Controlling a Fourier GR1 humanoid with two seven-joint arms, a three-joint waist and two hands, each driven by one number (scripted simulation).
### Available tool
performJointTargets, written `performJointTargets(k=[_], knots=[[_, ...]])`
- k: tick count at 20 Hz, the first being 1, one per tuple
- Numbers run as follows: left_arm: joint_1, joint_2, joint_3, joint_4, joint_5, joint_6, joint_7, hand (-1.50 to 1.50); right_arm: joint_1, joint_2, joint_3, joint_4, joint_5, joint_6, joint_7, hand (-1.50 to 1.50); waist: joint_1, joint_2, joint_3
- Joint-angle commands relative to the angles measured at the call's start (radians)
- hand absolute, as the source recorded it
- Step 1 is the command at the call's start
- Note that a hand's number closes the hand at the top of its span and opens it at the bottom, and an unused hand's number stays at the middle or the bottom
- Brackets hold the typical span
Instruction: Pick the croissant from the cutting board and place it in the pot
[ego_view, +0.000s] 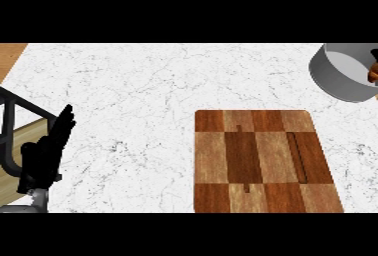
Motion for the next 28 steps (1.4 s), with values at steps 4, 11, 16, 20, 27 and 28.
performJointTargets(k=[4,11,16,20,27,28], knots=[[0.032,0.032,0.041,0.025,-0.027,-0.012,-0.038,0.00,-0.120,-0.118,-0.064,0.375,0.002,-0.113,-0.189,1.50,0.028,0.006,0.004],[-0.027,0.026,0.044,0.048,-0.015,-0.035,-0.022,0.00,-0.253,-0.187,-0.058,0.679,0.041,-0.174,-0.311,1.50,0.050,0.017,0.005],[-0.066,0.015,0.032,0.045,-0.032,-0.015,0.005,0.00,-0.264,-0.218,-0.052,0.803,0.079,-0.234,-0.379,1.50,0.060,0.023,0.006],[-0.064,0.020,0.006,0.037,-0.041,-0.033,0.000,0.00,-0.270,-0.229,-0.043,0.867,0.112,-0.286,-0.390,1.50,0.090,0.037,0.009],[-0.106,-0.005,0.001,0.065,-0.040,-0.015,0.005,0.00,-0.316,-0.208,-0.135,0.974,0.018,-0.209,-0.401,-1.50,0.089,0.043,0.011],[-0.076,-0.008,-0.017,0.040,-0.046,-0.016,0.001,0.00,-0.305,-0.194,-0.140,0.986,0.012,-0.211,-0.416,-1.50,0.101,0.042,0.012]])
